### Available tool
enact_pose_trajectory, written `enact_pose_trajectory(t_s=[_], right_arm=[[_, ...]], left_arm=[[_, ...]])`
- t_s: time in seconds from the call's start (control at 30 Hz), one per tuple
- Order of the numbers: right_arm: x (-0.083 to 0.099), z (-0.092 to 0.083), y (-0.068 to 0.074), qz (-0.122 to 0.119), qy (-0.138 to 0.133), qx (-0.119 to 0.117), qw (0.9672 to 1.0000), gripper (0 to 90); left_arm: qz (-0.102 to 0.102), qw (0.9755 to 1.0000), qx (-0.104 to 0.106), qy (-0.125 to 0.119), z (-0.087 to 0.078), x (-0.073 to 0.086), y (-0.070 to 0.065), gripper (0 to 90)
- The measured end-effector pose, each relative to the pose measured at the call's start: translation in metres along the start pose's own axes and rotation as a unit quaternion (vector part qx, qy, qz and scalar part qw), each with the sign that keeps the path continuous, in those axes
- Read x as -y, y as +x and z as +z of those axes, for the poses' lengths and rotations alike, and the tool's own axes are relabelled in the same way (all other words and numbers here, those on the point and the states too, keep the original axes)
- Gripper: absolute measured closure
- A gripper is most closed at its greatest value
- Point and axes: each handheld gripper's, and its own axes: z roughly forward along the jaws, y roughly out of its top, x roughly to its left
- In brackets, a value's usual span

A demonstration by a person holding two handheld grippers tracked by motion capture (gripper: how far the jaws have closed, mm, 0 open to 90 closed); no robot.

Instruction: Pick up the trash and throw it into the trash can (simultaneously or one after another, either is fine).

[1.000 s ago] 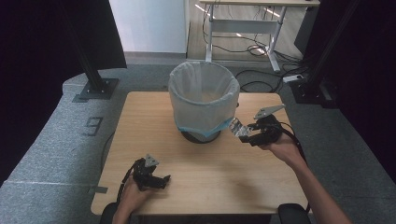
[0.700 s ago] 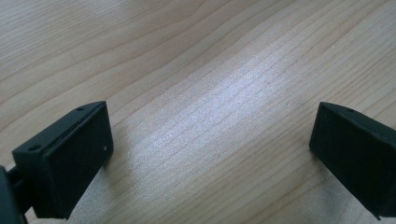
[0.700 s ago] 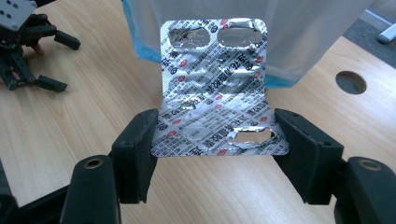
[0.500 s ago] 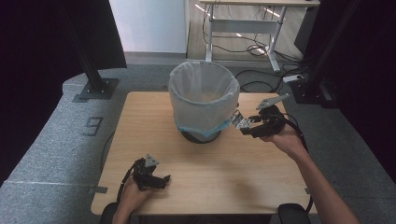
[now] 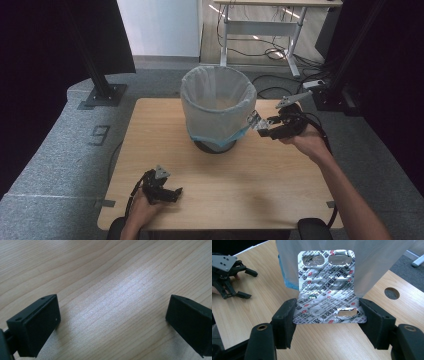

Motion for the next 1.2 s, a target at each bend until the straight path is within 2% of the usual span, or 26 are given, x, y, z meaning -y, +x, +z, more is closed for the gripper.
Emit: enact_pose_trajectory(t_s=[0.57,1.2], right_arm=[[-0.027,-0.018,-0.006,0.006,-0.009,0.0,0.9999,33.5],[-0.063,-0.026,-0.012,0.002,-0.018,0.015,0.9997,33.5]], left_arm=[[0.0,1.0,0.0,0.0,0.0,0.0,0.0,0.0],[0.0,1.0,0.0,0.001,0.0,0.0,0.0,0.0]])
